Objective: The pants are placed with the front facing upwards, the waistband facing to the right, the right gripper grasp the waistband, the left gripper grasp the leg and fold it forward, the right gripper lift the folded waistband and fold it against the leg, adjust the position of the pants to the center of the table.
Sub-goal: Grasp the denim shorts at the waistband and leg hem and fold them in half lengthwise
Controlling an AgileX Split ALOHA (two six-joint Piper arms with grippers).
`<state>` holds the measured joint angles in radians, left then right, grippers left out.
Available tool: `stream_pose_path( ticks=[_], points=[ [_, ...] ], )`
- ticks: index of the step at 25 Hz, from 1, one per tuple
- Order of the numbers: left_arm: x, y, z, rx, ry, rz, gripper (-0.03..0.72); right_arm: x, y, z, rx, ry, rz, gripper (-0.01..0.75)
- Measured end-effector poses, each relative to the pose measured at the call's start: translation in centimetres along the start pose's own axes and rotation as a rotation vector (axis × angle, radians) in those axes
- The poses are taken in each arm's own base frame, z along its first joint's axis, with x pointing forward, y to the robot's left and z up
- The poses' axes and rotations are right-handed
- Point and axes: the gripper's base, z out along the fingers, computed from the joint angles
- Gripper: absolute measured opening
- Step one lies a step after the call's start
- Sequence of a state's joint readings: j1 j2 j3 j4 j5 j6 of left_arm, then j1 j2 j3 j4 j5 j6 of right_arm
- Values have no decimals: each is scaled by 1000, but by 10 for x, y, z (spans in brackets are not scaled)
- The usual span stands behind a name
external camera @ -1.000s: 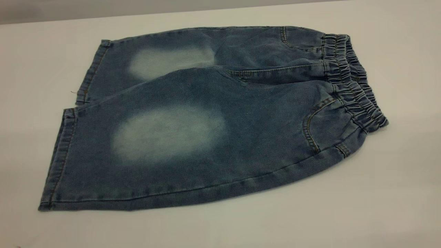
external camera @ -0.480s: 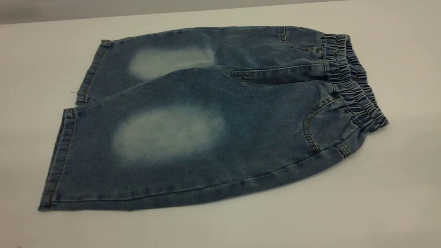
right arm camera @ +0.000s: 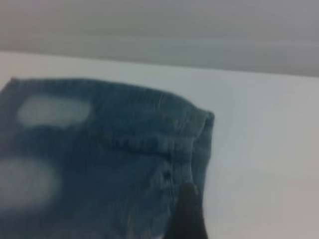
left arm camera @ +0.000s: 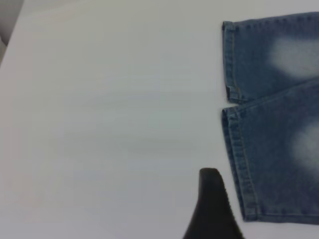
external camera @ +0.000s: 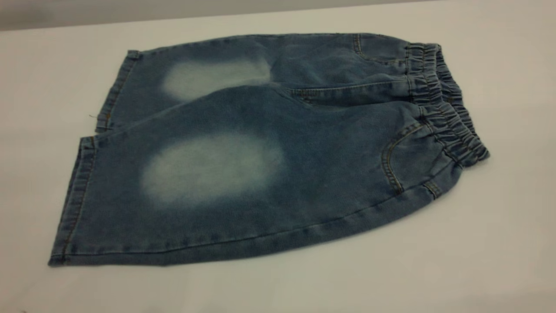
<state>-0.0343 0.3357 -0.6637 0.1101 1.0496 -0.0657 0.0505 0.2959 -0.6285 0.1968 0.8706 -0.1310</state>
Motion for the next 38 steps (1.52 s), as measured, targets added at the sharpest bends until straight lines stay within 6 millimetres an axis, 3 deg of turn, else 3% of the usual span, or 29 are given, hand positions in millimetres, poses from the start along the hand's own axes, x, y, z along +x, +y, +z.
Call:
stream_pose_path(
  ticks=[6,10,18,26,38],
  points=[
    [-60,-4,16,15,13,-16,451,-44,-4,40,-18,60,55,532],
    [-94,-7,41,17,41,-18,451,-63,-8,75,-31,161,91,532],
    [-140,-16,104,49,144,-33,451,-55,-14,145,-66,354,213,532],
    [-144,-30,161,127,181,-101,451,-42,-13,178,-114,463,263,532],
    [-141,-36,208,156,196,-40,451,-25,-15,221,-166,534,264,532]
  ],
)
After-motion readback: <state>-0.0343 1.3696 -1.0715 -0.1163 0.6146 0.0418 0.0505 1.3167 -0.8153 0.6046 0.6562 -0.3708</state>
